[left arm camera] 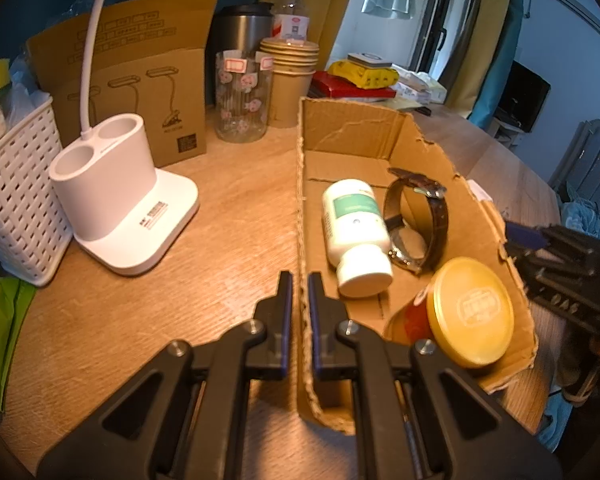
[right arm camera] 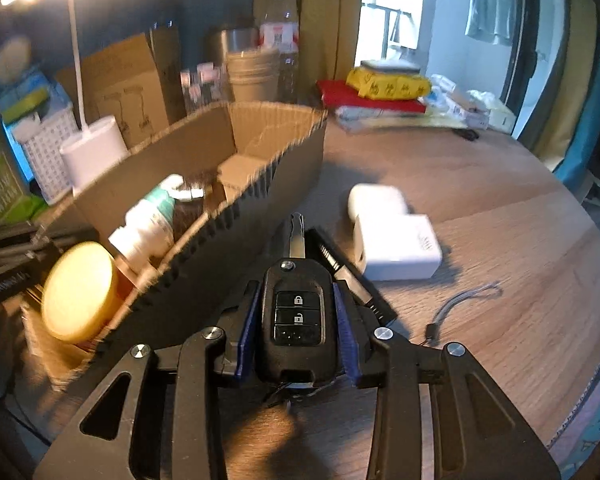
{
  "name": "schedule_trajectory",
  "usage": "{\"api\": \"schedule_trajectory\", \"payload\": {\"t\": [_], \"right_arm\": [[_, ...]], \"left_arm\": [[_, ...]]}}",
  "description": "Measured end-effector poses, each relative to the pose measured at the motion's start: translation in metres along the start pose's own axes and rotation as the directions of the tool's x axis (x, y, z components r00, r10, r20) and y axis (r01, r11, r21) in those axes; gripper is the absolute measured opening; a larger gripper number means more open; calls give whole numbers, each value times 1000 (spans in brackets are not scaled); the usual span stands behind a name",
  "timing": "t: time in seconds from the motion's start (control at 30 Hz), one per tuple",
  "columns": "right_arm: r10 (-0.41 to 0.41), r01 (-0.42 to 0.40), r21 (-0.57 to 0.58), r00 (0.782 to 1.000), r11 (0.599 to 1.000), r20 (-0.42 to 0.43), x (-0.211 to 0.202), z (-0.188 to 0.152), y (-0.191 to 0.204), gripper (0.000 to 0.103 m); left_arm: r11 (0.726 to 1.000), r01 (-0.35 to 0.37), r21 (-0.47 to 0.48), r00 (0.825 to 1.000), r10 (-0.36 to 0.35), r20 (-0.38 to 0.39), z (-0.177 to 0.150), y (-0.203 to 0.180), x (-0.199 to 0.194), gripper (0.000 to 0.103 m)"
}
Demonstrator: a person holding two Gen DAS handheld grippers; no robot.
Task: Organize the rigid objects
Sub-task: 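Lift the key fob with the right gripper over the box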
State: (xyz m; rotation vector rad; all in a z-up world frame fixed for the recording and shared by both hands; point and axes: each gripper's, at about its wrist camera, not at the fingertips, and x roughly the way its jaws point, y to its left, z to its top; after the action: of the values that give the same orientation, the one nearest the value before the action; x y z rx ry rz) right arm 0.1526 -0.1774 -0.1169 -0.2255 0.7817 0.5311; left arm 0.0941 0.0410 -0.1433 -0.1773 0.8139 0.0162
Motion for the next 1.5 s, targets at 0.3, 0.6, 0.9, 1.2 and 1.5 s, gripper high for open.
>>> {"api": "schedule_trajectory", "payload": {"t": [0.3,0.6,0.9,1.2,1.5], "right_arm": [[-14,14,-3,996,1000,84,-35,21,-1,37],[-13,22,-53,987,998,159,-58,52,8,37],[14,6,-97,979,995,204,-68,81,23,37],[49,-18,-141,974,990,221,-57,110,39,37],[71,-39,-167,979,985,190,-23,127,50,37]], "left_arm": [[1000,-6,9,1000,6,7,0,1,-1,8],[1000,-10,15,1000,10,13,0,0,-1,7],[1000,-4,15,1000,3,11,0,-1,-1,7],[1000,1,7,1000,-1,8,0,0,0,7],[1000,8,1,1000,-8,7,1,1,1,7]]}}
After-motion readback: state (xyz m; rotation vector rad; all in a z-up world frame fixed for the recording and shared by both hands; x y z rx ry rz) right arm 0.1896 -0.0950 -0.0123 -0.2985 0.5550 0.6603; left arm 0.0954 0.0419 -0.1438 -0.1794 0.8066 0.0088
